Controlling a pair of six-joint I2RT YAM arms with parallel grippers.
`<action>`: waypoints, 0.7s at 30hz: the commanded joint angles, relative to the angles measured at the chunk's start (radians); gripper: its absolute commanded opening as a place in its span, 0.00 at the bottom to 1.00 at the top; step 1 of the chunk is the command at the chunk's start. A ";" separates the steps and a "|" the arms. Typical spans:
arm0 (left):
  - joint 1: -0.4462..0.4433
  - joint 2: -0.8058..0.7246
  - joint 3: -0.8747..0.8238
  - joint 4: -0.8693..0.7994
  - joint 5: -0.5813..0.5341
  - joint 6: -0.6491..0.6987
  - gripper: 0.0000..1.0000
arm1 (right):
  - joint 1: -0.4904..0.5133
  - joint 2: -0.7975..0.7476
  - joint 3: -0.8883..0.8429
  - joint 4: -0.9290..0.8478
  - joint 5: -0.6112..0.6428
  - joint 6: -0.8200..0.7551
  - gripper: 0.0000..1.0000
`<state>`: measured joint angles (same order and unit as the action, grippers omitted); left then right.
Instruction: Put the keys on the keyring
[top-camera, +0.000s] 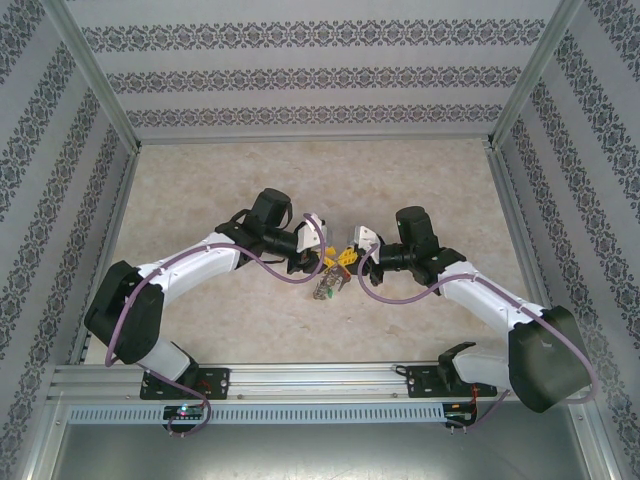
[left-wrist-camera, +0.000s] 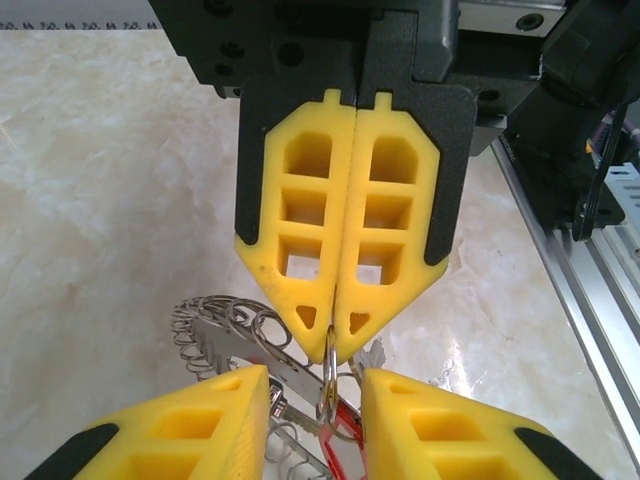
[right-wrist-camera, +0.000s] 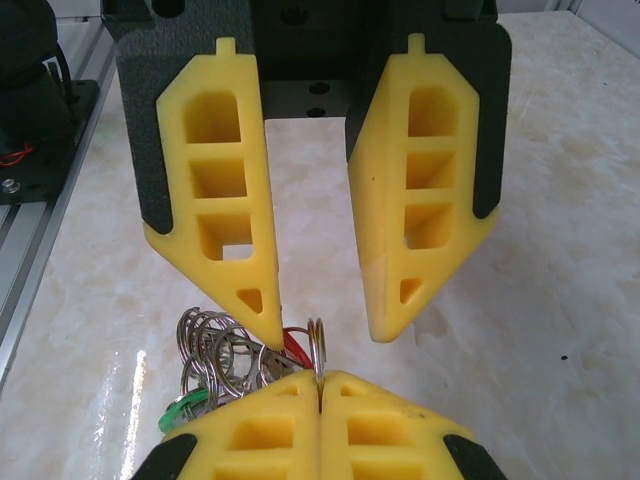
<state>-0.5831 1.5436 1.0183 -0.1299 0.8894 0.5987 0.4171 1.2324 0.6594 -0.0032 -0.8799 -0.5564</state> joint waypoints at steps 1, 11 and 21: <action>-0.009 0.000 0.005 -0.020 -0.010 0.008 0.29 | 0.011 -0.001 0.039 0.016 -0.025 -0.024 0.00; -0.009 0.025 0.022 -0.051 -0.021 0.015 0.28 | 0.013 -0.002 0.039 0.020 -0.023 -0.025 0.00; -0.010 0.041 0.040 -0.077 -0.002 0.020 0.09 | 0.017 0.008 0.040 0.018 -0.014 -0.025 0.00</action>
<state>-0.5835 1.5738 1.0271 -0.1703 0.8665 0.6022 0.4171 1.2373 0.6594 -0.0078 -0.8650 -0.5564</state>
